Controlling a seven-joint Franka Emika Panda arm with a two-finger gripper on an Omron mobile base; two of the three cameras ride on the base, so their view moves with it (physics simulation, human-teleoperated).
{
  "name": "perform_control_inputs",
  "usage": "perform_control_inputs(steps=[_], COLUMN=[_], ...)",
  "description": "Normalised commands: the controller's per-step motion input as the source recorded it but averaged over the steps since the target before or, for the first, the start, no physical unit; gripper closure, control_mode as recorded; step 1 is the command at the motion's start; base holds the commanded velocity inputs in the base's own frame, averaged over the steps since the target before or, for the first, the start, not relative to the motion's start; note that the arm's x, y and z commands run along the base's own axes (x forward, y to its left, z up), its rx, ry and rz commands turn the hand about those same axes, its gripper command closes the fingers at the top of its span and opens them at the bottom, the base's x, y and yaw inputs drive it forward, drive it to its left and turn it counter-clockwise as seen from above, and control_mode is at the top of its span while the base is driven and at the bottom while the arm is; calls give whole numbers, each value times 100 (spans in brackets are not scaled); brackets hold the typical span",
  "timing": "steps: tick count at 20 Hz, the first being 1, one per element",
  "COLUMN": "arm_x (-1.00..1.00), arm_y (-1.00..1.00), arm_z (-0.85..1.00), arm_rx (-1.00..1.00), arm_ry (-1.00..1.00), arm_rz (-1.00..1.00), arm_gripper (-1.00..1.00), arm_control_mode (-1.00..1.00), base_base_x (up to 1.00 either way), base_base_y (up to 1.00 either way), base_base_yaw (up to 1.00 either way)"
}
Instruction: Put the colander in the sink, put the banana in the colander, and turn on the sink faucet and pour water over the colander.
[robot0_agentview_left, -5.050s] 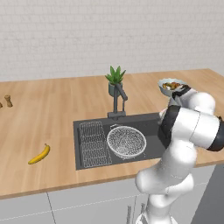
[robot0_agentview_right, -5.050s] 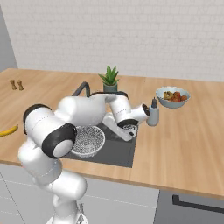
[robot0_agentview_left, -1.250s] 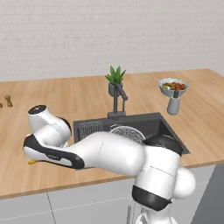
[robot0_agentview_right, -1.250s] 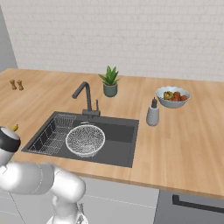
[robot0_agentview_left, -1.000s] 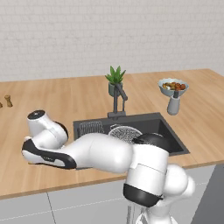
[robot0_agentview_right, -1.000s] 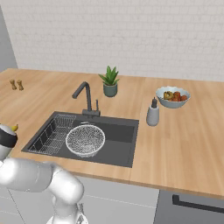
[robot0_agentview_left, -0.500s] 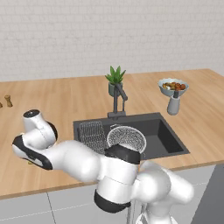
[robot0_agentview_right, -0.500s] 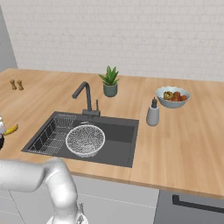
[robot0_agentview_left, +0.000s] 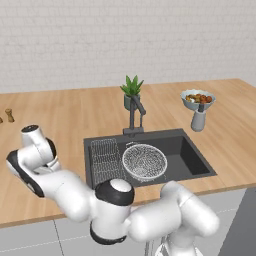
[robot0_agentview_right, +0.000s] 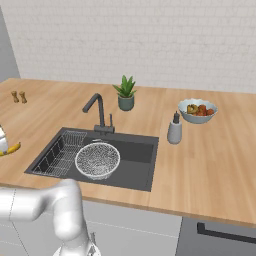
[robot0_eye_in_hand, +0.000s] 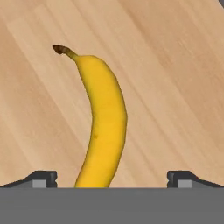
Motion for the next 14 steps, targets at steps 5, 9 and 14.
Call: perform_control_inputs(steps=[5,9,14], arm_x=[0,0,0], arm_y=[0,0,0], arm_z=[-51,-60,-63], arm_rx=[0,0,0], arm_ry=[0,-5,-6], arm_rz=[-8,-7,-6], arm_gripper=[-100,-100,-100], arm_control_mode=[-100,-100,-100], base_base_x=[0,0,0], base_base_y=[0,0,0], base_base_yaw=[0,0,0])
